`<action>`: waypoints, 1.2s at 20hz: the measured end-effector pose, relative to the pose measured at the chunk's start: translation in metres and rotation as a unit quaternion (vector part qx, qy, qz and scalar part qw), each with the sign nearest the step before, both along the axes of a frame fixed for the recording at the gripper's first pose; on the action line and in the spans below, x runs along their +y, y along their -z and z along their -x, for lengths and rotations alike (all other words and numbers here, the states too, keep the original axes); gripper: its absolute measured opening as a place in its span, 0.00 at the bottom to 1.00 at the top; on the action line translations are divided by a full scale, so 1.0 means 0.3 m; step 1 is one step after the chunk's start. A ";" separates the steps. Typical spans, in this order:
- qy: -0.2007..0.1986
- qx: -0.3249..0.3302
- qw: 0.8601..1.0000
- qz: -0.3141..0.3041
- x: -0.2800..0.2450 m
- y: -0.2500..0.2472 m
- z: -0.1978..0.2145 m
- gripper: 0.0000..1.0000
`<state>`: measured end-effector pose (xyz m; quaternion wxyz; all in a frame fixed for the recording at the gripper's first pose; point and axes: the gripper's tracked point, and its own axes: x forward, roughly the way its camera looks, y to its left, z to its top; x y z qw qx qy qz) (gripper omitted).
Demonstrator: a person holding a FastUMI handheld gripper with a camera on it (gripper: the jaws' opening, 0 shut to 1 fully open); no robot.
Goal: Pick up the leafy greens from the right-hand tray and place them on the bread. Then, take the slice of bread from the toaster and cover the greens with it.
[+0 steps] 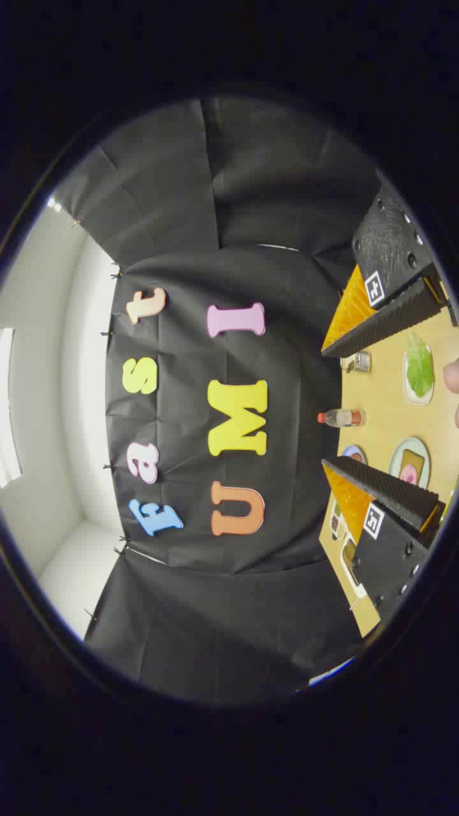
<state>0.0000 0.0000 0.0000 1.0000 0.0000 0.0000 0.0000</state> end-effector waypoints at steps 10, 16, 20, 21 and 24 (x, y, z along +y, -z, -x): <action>-0.009 -0.007 1.000 0.011 0.000 -0.018 -0.001 0.95; -0.013 0.006 1.000 0.013 -0.041 0.007 -0.011 0.95; 0.004 0.022 1.000 -0.001 -0.145 0.056 -0.011 0.95; 0.006 0.031 0.999 -0.008 -0.167 0.077 -0.013 0.95; 0.016 0.061 0.998 -0.020 -0.258 0.172 -0.024 0.95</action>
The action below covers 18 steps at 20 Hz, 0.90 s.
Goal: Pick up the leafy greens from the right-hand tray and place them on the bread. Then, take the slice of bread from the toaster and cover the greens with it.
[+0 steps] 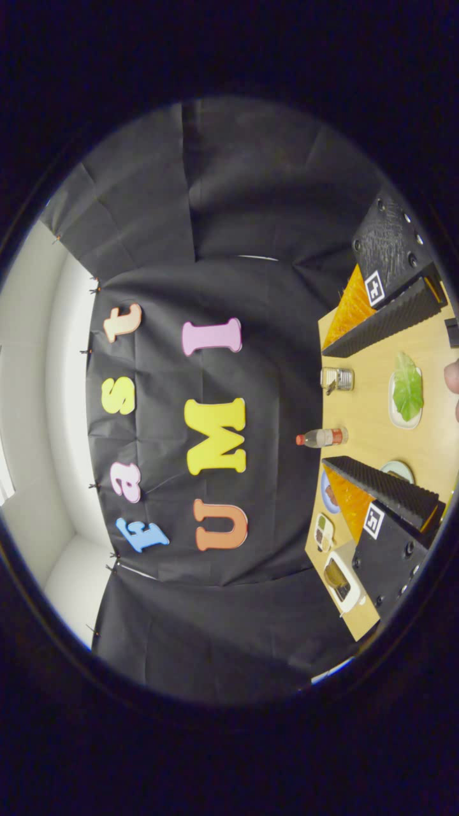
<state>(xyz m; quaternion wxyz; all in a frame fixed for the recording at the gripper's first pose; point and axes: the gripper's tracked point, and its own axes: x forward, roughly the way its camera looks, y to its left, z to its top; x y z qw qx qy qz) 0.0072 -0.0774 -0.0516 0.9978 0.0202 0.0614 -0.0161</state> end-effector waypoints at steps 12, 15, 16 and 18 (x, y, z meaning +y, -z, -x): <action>-0.019 0.134 0.991 -0.015 -0.227 0.527 -0.168 0.95; -0.029 0.163 0.986 -0.017 -0.260 0.658 -0.246 0.95; -0.032 0.173 0.984 -0.019 -0.270 0.708 -0.275 0.95; -0.039 0.200 0.979 -0.024 -0.284 0.810 -0.333 0.95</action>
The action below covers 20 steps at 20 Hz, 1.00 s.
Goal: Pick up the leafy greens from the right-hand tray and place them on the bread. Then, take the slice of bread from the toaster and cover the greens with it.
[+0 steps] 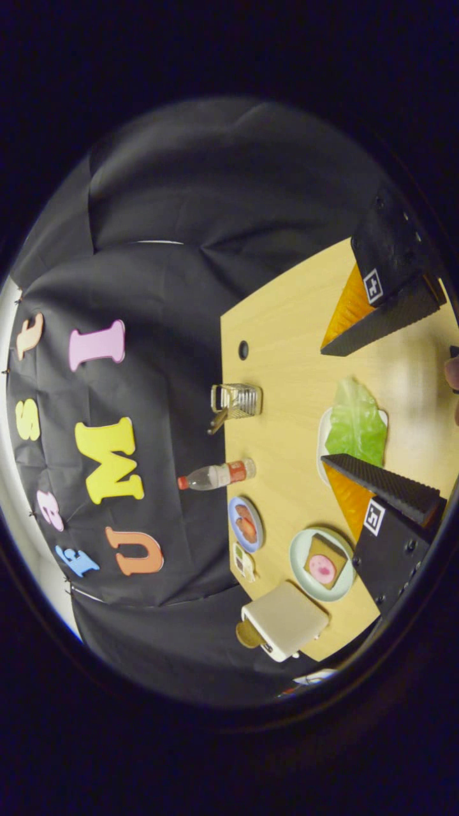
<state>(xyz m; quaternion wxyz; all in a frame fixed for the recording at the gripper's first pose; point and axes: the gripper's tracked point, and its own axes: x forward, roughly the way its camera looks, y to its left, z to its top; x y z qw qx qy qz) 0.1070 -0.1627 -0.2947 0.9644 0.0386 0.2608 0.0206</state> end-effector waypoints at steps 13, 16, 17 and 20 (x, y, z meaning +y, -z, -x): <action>-0.022 0.126 0.990 -0.059 -0.010 0.359 -0.210 0.83; -0.029 0.135 0.988 -0.069 0.006 0.372 -0.215 0.64; -0.031 0.138 0.988 -0.070 0.007 0.373 -0.217 0.55; -0.037 0.147 0.986 -0.076 0.016 0.393 -0.222 0.45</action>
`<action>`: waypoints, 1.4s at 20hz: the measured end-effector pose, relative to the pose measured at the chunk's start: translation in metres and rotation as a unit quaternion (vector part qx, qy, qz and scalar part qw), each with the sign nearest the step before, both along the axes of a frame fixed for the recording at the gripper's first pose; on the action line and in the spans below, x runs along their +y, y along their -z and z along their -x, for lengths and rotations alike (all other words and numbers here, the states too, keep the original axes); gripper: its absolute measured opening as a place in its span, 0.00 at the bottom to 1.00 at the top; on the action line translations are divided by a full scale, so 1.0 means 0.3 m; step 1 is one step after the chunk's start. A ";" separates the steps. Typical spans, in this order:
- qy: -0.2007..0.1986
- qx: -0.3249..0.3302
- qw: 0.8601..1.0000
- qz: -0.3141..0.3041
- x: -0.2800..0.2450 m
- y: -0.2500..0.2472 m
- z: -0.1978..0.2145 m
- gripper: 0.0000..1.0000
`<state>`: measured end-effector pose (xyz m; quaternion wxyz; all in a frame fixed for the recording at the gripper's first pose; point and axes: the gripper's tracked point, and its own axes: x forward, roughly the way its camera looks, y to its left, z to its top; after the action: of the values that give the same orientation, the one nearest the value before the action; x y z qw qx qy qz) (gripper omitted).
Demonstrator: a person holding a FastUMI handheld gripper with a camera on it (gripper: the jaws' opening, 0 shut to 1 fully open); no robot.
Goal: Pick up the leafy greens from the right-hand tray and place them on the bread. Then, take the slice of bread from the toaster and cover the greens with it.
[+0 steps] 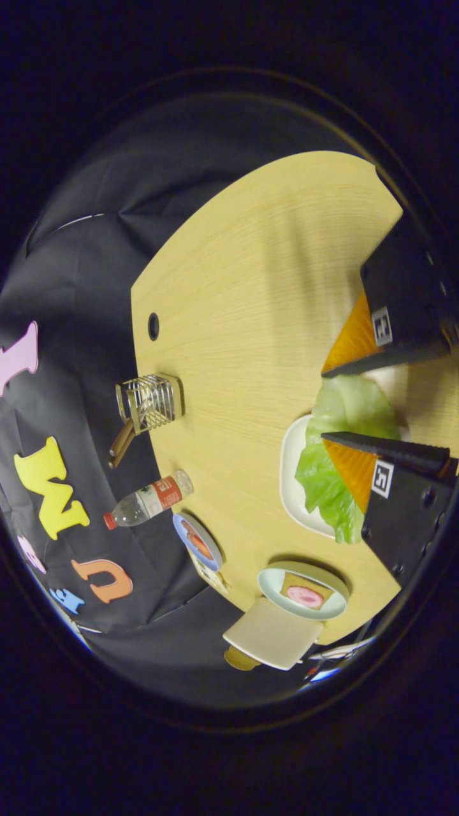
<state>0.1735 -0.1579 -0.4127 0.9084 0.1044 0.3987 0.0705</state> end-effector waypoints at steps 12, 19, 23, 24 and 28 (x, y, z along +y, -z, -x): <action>0.015 -0.022 0.997 -0.074 0.080 -0.251 0.030 0.00; 0.003 -0.061 0.994 -0.086 0.293 -0.534 0.087 0.00; -0.028 -0.080 0.993 -0.088 0.569 -0.663 0.089 0.00; -0.039 -0.083 0.992 -0.086 0.648 -0.680 0.090 0.00; -0.068 -0.073 0.990 -0.101 0.951 -0.666 0.098 0.00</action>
<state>0.1442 0.1275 -0.2129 0.9131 0.1628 0.3282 0.1790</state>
